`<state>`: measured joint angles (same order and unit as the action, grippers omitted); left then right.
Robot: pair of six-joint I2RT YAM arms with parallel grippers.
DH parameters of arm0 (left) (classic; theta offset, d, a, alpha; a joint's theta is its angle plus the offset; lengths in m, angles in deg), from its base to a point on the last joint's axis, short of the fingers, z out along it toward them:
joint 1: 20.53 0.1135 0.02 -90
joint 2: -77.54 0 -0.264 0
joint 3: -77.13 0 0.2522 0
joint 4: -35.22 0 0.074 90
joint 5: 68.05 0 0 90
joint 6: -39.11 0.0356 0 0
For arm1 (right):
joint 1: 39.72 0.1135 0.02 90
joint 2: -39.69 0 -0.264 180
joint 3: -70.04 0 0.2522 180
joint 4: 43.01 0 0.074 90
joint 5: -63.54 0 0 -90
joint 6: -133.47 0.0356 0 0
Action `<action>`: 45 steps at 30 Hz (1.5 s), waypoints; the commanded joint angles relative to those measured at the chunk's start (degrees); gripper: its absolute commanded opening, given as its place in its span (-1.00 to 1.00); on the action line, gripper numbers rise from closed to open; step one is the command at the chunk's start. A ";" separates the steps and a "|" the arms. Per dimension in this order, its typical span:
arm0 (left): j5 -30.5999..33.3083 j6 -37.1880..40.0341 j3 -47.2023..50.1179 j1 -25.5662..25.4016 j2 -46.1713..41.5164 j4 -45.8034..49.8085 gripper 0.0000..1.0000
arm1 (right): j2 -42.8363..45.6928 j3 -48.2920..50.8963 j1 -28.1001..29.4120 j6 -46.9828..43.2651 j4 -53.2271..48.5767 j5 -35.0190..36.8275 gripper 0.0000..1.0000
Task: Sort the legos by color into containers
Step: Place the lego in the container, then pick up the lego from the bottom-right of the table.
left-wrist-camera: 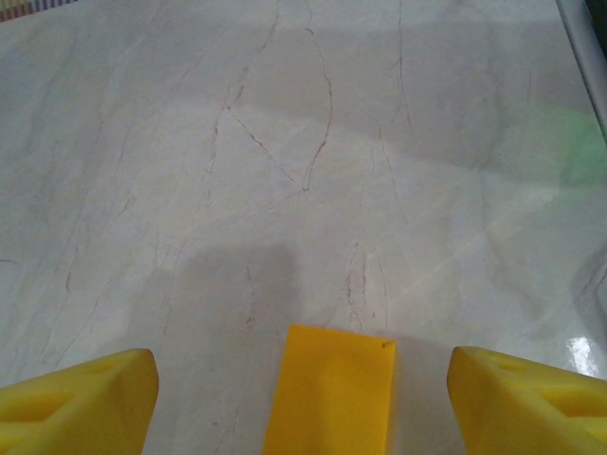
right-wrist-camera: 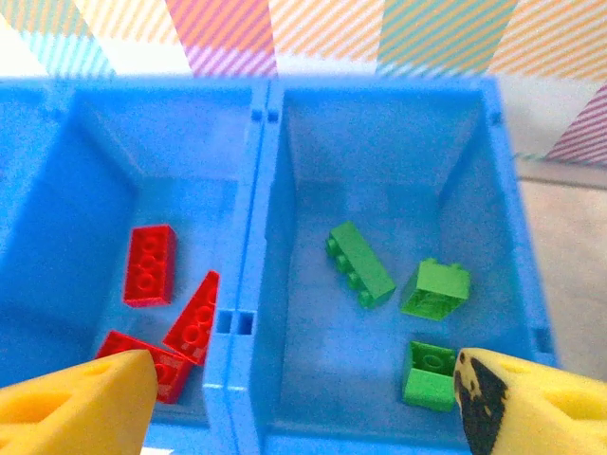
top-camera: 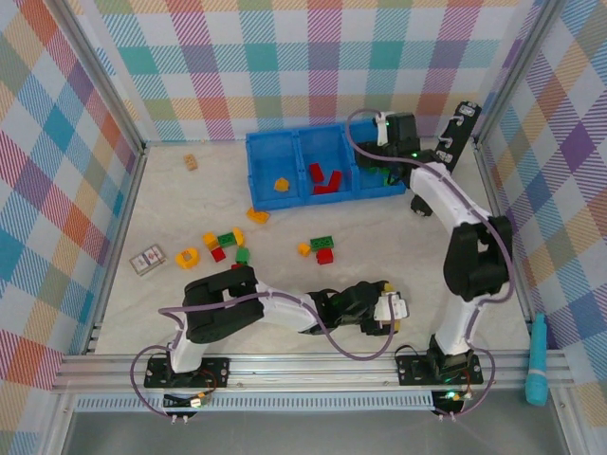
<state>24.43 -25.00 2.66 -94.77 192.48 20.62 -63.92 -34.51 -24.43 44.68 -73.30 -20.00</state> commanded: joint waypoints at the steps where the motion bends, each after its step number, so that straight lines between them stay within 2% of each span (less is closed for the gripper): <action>1: -0.81 2.15 -2.57 -0.37 1.54 5.07 0.58 | 4.91 2.52 -0.20 -0.31 0.23 0.47 0.67; 9: 1.65 4.14 -8.37 -0.21 4.50 18.18 0.51 | 11.47 7.35 -0.18 1.32 0.18 1.14 0.70; 15: 1.85 0.91 -10.95 0.06 6.39 21.17 0.36 | 13.76 10.56 -0.18 2.21 0.97 0.75 0.71; 20: 0.00 0.09 -11.37 0.14 6.87 20.98 0.21 | 14.88 12.11 -0.17 1.95 0.54 1.75 0.71; 25: -1.24 -1.96 -10.97 1.05 6.73 21.48 -0.06 | 16.80 13.39 -0.26 1.98 0.25 2.41 0.71; 33: 1.11 -3.62 -6.88 1.50 4.96 19.78 -0.31 | 19.79 15.14 -0.34 2.21 -1.80 4.03 0.73; 38: 3.00 -6.61 -3.71 2.00 1.34 18.49 -0.42 | 22.14 17.32 -0.48 3.58 -3.15 5.14 0.75; 41: 2.57 -7.41 0.75 2.88 -3.49 16.67 -0.46 | 23.51 19.84 -1.86 7.17 -3.11 1.92 0.76; 45: 4.31 -7.93 4.75 5.37 -12.45 19.80 -0.49 | 24.78 23.50 -2.20 10.05 -2.67 -1.48 0.76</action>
<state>26.44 -31.49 5.53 -91.40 186.99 37.67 -40.79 -13.06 -26.24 50.91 -75.36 -18.29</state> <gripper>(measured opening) 0.344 0.880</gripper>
